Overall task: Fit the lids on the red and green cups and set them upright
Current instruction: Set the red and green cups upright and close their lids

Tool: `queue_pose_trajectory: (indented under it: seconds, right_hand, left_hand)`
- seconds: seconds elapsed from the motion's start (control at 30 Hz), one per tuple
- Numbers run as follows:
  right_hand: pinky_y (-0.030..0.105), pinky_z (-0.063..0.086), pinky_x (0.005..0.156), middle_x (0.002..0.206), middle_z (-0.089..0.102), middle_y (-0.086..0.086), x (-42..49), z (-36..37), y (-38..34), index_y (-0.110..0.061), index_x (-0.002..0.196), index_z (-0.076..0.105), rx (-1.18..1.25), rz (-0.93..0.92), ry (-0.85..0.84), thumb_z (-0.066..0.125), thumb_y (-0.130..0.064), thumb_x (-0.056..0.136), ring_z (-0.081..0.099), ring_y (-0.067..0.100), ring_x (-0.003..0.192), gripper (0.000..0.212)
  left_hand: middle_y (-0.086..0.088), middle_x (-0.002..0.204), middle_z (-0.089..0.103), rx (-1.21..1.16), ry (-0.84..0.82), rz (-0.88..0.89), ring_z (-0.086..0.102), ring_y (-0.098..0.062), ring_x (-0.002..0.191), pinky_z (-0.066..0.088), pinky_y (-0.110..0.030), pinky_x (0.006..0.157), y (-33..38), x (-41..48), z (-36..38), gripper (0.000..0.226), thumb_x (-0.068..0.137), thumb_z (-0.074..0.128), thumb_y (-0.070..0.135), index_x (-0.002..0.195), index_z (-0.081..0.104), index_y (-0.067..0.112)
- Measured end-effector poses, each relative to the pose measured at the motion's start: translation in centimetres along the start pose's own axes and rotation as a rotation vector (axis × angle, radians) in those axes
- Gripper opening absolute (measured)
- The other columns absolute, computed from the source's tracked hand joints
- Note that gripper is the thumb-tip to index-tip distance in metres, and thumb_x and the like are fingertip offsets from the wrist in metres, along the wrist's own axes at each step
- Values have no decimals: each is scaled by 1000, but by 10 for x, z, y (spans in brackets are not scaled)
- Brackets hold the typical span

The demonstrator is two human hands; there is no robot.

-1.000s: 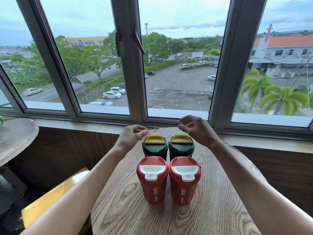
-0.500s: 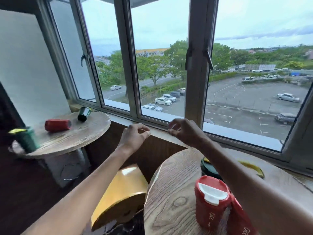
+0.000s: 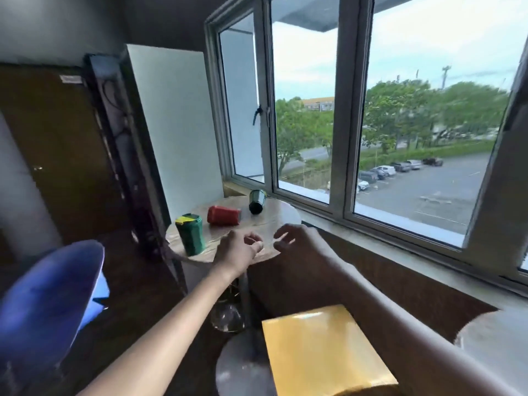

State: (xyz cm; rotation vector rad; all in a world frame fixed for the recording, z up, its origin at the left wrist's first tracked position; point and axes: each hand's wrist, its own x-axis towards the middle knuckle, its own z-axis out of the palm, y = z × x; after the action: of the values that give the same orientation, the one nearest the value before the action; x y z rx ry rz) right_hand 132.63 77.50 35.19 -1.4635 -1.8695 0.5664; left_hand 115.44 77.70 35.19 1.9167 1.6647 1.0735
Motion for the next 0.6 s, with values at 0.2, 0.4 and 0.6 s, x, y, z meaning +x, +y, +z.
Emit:
queue_pose_trajectory:
  seconds: [0.2,0.4,0.6]
  right_hand:
    - [23,48,74,90,73,-2,83,84,-28,-21,102,73,31,-36,-15,70,-27,85,63,11,81,18]
    - [40,58,75,69,66,-14,181,150,-21,-56,70,64,99,-104,-8,65,-49,66,66,13,71,8]
    - [41,58,78,86,74,3,284,182,-17,-31,82,73,84,-83,20,75,-15,80,68,16,78,16]
  left_hand:
    - [7,86,73,11,106,-54,63,-8,75,43,-17,61,-88,51,-52,7,85,70,18,88,75,22]
    - [4,83,74,-58,307,-88,66,-13,75,52,-22,74,-162,119,-88,12,83,67,9,86,76,17]
    - [1,88,71,-57,312,-104,62,-10,77,44,-13,61,-215,220,-109,14,86,64,10,94,75,13]
